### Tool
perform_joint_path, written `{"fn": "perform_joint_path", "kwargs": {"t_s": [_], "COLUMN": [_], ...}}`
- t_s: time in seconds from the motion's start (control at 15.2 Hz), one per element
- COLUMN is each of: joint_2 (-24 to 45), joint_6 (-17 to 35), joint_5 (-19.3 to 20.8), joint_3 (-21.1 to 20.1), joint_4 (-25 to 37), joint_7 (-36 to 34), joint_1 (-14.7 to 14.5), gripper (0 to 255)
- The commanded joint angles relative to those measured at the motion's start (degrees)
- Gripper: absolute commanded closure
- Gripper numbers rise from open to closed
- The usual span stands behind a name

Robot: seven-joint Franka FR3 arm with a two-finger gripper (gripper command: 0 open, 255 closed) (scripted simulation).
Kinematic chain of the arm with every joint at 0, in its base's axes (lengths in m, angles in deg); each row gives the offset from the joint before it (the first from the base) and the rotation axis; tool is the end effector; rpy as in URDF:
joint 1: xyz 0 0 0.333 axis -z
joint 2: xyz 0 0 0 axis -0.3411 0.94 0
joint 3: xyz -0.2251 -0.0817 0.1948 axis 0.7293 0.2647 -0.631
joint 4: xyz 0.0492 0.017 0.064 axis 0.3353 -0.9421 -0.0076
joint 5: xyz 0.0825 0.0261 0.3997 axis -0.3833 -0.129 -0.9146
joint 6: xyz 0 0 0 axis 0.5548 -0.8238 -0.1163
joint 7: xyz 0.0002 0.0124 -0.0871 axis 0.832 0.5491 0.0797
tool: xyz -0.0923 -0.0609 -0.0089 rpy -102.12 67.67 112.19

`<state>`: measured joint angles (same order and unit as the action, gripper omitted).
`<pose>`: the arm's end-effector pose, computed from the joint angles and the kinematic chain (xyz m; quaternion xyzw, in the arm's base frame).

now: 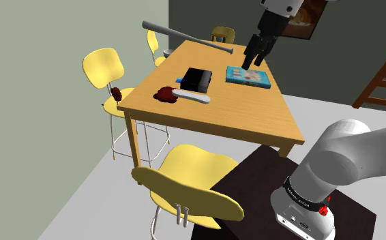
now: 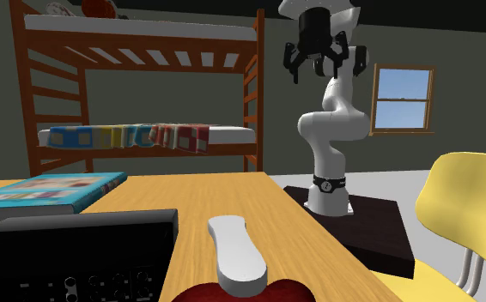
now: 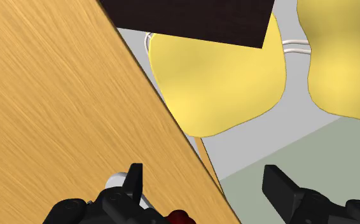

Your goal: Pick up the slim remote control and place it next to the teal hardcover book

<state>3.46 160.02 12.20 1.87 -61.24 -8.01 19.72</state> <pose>0.3312 -0.0107 0.5996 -0.9948 -0.0471 -0.0816 0.0394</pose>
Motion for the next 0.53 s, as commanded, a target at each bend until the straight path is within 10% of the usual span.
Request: {"fn": "perform_joint_path", "kwargs": {"t_s": [0.0,0.46], "joint_2": [0.00,12.81], "joint_6": [0.00,11.11], "joint_5": [0.00,1.95], "joint_3": [0.00,3.81], "joint_4": [0.00,0.56], "joint_7": [0.00,9.49], "joint_1": [0.00,-1.80], "gripper": [0,0]}}
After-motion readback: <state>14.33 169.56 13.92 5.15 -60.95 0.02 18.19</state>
